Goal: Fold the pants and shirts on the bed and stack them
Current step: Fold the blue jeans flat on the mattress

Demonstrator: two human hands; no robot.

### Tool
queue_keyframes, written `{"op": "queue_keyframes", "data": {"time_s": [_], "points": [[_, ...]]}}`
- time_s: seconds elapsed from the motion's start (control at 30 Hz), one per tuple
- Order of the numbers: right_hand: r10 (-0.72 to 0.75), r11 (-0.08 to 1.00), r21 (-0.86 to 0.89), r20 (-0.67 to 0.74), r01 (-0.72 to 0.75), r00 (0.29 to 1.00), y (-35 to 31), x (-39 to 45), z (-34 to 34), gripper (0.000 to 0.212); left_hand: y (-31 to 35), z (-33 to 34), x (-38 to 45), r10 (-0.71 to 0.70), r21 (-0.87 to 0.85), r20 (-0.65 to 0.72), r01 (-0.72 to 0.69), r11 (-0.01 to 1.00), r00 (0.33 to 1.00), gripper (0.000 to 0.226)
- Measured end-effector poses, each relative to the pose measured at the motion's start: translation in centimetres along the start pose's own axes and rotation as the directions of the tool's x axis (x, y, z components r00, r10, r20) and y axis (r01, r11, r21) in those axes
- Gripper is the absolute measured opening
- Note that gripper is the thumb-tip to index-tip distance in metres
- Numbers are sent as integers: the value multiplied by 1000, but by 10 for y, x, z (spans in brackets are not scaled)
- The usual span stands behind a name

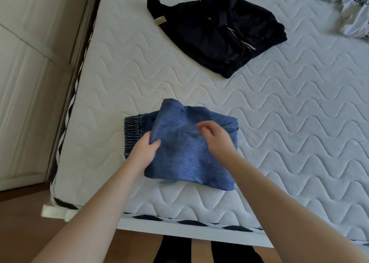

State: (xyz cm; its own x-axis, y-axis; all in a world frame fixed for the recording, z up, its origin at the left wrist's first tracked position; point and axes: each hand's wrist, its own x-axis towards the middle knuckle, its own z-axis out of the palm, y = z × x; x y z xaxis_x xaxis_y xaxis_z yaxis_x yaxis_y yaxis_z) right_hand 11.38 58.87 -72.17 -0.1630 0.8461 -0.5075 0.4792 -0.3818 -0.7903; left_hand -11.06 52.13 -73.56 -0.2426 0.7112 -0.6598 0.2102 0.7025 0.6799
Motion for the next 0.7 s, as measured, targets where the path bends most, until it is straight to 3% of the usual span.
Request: {"op": "queue_keyframes", "data": {"time_s": [0.07, 0.13, 0.2, 0.27, 0.4, 0.57, 0.7], "points": [[-12, 987, -159, -252, -29, 968, 27, 3, -19, 29, -13, -7, 12, -67, -74, -57, 63, 995, 996, 12], [71, 956, -245, -346, -163, 936, 52, 10, -34, 47, -25, -11, 20, -93, -97, -70, 86, 992, 993, 11], [239, 938, -176, -291, -298, 926, 68, 18, -41, 62, -37, -12, 22, -105, -108, -71, 97, 989, 992, 12], [362, 930, 11, -199, -367, 911, 77, 26, -40, 72, -47, -14, 23, -111, -74, -80, 105, 992, 991, 11], [358, 933, 88, -140, -348, 923, 81, 43, -40, 67, -62, -24, 22, -84, 47, -108, 90, 995, 991, 18], [423, 896, 173, -53, -409, 904, 78, 58, -44, 80, -68, -35, 21, -93, 119, -167, 113, 986, 982, 22], [408, 904, 174, -79, -391, 909, 78, 65, -40, 62, -63, -43, 19, -65, 90, -284, 94, 991, 957, 17]]}}
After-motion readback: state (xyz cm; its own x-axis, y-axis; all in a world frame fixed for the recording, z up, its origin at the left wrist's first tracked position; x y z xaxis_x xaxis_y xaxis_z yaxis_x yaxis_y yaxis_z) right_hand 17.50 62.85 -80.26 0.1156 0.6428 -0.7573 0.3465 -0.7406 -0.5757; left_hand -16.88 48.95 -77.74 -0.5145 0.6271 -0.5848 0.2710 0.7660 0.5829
